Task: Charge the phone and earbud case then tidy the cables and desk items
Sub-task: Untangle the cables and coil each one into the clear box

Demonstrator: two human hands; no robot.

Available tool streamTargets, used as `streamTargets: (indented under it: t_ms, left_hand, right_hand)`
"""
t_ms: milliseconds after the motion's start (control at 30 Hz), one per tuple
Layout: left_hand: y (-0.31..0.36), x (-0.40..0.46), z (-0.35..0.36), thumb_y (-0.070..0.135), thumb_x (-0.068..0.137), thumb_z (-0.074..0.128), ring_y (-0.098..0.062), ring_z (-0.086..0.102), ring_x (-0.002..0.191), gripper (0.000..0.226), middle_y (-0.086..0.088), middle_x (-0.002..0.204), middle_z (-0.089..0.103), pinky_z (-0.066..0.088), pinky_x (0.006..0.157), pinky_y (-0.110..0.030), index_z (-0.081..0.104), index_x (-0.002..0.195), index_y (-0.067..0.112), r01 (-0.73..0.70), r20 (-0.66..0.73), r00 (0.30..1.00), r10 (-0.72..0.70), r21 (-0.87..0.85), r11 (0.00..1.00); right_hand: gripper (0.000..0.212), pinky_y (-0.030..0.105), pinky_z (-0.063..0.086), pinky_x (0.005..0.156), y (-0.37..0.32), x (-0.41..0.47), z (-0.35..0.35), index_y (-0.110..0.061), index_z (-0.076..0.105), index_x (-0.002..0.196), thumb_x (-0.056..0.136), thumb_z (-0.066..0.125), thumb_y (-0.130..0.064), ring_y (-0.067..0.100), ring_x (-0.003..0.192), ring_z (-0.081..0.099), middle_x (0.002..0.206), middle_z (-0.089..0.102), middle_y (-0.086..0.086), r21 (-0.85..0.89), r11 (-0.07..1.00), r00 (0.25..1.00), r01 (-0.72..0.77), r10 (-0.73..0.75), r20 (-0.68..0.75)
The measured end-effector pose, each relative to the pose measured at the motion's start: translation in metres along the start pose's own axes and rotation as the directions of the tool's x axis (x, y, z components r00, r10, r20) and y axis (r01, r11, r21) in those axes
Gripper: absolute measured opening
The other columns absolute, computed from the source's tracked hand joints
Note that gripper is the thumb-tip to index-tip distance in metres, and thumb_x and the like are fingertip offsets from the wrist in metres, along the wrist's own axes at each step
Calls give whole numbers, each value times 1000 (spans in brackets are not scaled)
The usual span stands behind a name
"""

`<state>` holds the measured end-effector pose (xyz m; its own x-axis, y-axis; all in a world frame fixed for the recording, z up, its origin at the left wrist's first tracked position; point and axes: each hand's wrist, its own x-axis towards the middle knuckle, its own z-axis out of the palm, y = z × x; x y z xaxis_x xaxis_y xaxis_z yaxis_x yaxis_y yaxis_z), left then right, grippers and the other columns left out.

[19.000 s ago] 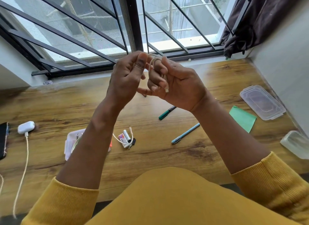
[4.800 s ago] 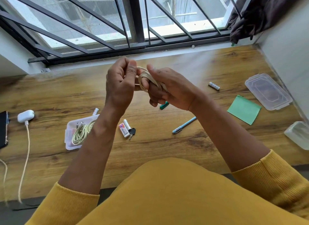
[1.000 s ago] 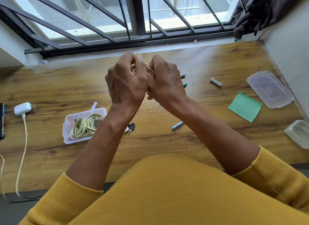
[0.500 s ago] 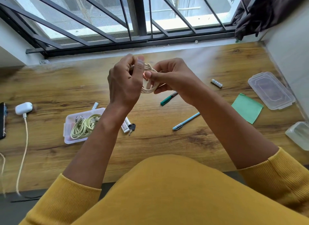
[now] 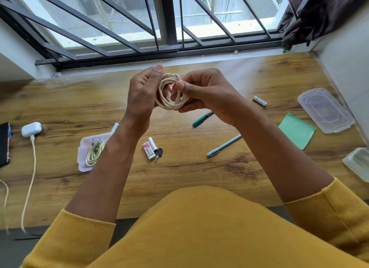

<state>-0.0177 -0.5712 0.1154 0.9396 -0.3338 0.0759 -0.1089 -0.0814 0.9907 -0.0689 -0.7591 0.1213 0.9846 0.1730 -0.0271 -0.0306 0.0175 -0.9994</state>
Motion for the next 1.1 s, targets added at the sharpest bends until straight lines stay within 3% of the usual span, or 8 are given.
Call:
streamTargets:
  t_ms: [200,467,567,667,767,867,1000,1100]
  left_hand:
    - [1,-4,-11,29,112,51,-13,69,68,38,0,79,73,59,65,-26,72,117,-2,114,90,991,-103,-132,985]
    - [-6,-7,-18,19,103,67,-6,61,58,6,1,75,71,56,53,-24,65,105,13,273,-43,952,-303,-324,906]
    - [-12,-11,-25,28,106,65,-10,67,61,16,-2,78,74,59,57,-28,72,98,15,238,-95,959,-268,-247,939]
    - [-16,-18,-37,49,105,59,-22,75,76,38,-10,90,77,66,70,-38,78,105,15,235,-7,970,-241,-195,952]
    - [-20,-24,-48,34,95,78,-26,79,87,31,-11,98,80,67,77,-44,75,116,11,185,3,983,-185,-78,980]
    - [-26,-29,-55,21,94,81,-27,79,90,29,-13,101,80,67,79,-47,76,120,8,141,-50,989,-139,28,990]
    - [-31,-37,-64,24,98,78,-26,80,91,41,-15,102,79,67,75,-47,65,135,14,124,-128,985,-116,53,991]
    - [-36,-44,-71,30,91,85,-22,81,87,51,-16,110,76,67,66,-38,58,134,21,79,-308,951,-31,144,986]
  right_hand:
    - [22,41,67,78,1,2,2,11,69,110,101,67,-8,32,88,77,99,75,28,-56,997,997,44,-47,-53]
    - [22,50,65,79,0,4,19,13,70,114,103,63,-5,48,94,74,100,73,34,-122,990,998,65,-66,3]
    - [22,48,66,76,2,7,26,12,71,112,102,66,-7,43,90,76,96,75,29,-174,984,999,40,-46,-28]
    - [19,50,66,76,6,12,32,8,73,109,101,69,-8,34,85,79,93,77,23,-265,964,995,19,-45,-91]
    - [16,49,67,75,12,16,39,5,74,106,101,69,-9,29,81,79,91,78,18,-303,953,986,2,-53,-159]
    - [16,45,67,72,15,20,50,3,73,107,102,69,-11,24,79,79,90,78,14,-331,944,980,-1,-65,-187]
    - [16,45,67,72,16,29,69,4,73,106,101,69,-10,24,78,79,88,78,14,-307,951,982,-14,-45,-184]
    - [15,46,67,72,16,36,83,5,73,104,100,71,-10,27,78,79,88,78,16,-273,962,983,-18,-33,-181]
